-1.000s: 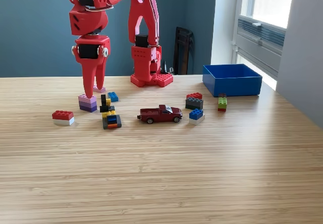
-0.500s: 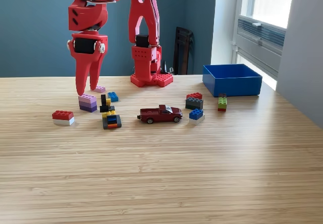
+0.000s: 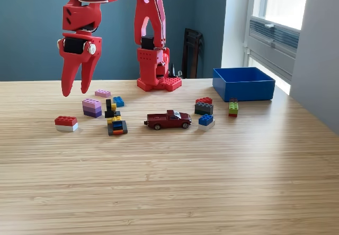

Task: Grasp a lego block and put it in the bin.

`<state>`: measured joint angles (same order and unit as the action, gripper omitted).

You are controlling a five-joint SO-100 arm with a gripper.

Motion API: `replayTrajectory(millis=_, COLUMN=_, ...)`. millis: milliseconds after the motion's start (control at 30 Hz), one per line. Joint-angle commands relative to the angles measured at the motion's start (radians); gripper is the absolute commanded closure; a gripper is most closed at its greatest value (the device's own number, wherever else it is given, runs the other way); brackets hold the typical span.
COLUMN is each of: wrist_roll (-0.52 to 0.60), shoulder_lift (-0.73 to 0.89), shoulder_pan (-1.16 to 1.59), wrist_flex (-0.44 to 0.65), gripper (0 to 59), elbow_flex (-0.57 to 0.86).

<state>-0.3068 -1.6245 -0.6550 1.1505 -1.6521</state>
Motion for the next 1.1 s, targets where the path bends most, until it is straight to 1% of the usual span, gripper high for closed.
replayTrajectory(millis=33, wrist_roll=0.012, shoulder_lift=0.02, shoulder_pan=-0.006, wrist_flex=-0.006, gripper=27.9, elbow_flex=0.092)
replayTrajectory(millis=200, wrist_roll=0.02, shoulder_lift=0.06, shoulder_pan=0.0, wrist_flex=-0.006, gripper=27.6, elbow_flex=0.091)
replayTrajectory(millis=533, wrist_roll=0.029, shoulder_lift=0.061, shoulder_pan=0.029, wrist_flex=-0.011, gripper=26.8, elbow_flex=0.08)
replayTrajectory(millis=700, wrist_roll=0.044, shoulder_lift=0.063, shoulder_pan=0.054, wrist_flex=-0.035, gripper=26.5, elbow_flex=0.074)
replayTrajectory(millis=1100, wrist_roll=0.052, shoulder_lift=0.086, shoulder_pan=0.046, wrist_flex=-0.049, gripper=26.9, elbow_flex=0.098)
